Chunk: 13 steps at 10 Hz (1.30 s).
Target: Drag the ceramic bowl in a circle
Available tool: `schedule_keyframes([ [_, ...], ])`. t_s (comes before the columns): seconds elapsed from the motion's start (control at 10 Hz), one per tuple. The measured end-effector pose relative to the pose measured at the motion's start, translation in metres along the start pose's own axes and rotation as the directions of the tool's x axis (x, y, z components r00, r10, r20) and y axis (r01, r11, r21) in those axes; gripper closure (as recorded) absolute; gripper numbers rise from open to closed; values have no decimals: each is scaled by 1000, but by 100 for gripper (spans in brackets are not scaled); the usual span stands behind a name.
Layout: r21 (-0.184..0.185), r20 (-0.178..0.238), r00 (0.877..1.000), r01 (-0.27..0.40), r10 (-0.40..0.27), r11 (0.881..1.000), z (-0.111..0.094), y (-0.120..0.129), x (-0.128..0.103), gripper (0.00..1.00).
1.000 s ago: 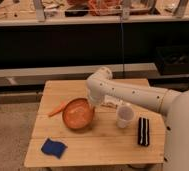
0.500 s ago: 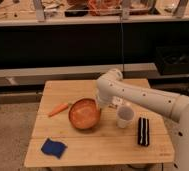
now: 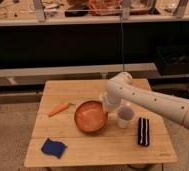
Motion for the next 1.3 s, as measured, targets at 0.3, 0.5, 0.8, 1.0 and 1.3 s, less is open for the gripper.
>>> schedule_keyframes([
  [0.3,6,3,1000,5,-5,1000,2,11,-15,99],
  [0.5,15,6,1000,25,-25,1000,3,5,-27,99],
  [0.8,19,7,998,68,-69,997,6,1,-41,99],
  [1.0,20,1,997,81,-81,996,8,-2,-42,99],
  [1.3,24,-4,993,116,-116,993,13,-22,-42,99],
])
